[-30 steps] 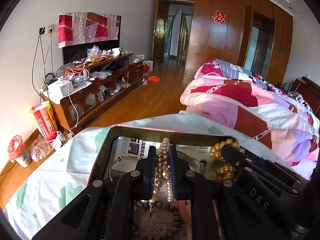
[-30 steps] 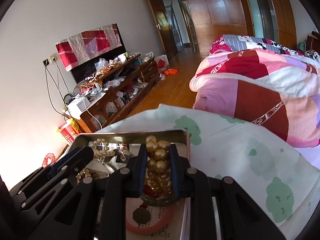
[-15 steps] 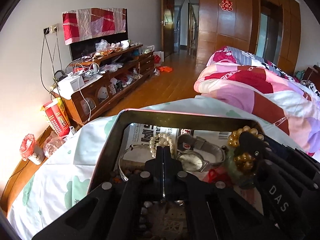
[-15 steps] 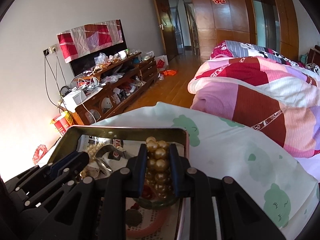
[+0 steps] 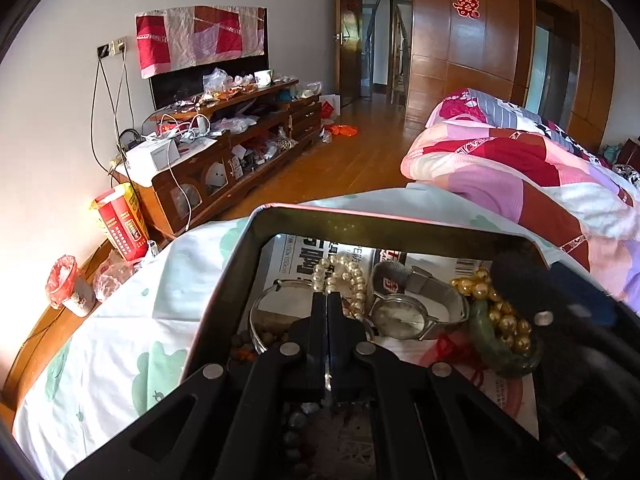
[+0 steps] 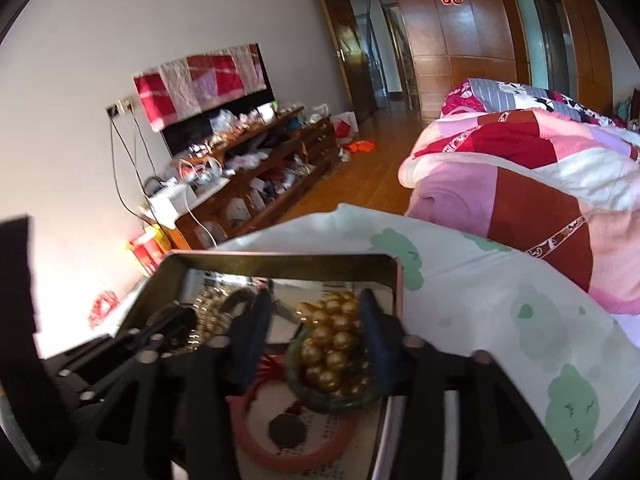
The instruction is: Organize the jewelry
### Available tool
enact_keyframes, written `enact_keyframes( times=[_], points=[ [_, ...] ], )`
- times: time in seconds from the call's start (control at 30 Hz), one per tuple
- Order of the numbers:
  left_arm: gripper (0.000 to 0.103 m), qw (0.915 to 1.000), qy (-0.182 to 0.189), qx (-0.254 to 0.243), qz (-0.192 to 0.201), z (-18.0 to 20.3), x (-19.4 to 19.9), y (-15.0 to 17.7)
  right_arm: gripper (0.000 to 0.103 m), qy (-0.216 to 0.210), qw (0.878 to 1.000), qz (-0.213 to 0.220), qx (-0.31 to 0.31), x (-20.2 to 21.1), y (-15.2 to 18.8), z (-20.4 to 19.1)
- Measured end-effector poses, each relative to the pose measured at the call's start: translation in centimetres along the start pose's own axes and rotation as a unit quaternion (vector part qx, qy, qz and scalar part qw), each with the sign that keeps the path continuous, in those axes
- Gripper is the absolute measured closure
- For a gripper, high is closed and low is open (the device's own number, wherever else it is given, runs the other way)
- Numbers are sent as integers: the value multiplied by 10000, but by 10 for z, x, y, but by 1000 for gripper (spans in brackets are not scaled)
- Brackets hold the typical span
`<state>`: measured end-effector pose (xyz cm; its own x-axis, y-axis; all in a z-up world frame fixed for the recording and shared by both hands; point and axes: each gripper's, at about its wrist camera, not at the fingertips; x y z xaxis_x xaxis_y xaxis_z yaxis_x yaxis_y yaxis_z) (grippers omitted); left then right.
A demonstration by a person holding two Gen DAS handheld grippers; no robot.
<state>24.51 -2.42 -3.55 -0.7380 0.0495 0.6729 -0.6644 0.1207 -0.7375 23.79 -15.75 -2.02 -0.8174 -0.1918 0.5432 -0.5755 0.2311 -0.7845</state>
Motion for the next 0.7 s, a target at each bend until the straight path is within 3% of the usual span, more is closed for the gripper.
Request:
enact_keyframes(
  times=[0.1, 0.23, 0.3, 0.37, 0.5, 0.7],
  points=[
    [102, 9998, -45, -153, 70, 7, 5, 0, 24, -4, 9994, 330, -38, 15, -2, -1],
    [95, 9998, -32, -192, 102, 8, 10, 0, 20, 80, 9979, 590, -244, 29, -6, 4],
    [74, 9998, 39, -133, 106, 7, 13, 1, 19, 130, 9979, 558, -305, 30, -6, 6],
    [36, 9997, 83, -32, 219, 4, 20, 2, 19, 148, 9977, 525, -402, 31, -5, 9],
    [32, 9978, 11, 41, 667, 1, 43, 5, 12, 271, 9957, 609, -636, 44, -1, 15],
    [32, 9955, -128, 168, 925, -9, 65, 22, 4, 540, 9917, 870, -776, 72, 7, 20]
  ],
)
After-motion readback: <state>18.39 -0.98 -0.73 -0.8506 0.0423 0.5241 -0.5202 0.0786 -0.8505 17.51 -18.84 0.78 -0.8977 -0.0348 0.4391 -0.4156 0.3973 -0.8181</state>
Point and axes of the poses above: each gripper's, at about its wrist camera, not at the fingertips, and x roughly against the way its jaws point, z to its right, y to its underside, and after that the axes turned 4 degrees about -x, right-handed
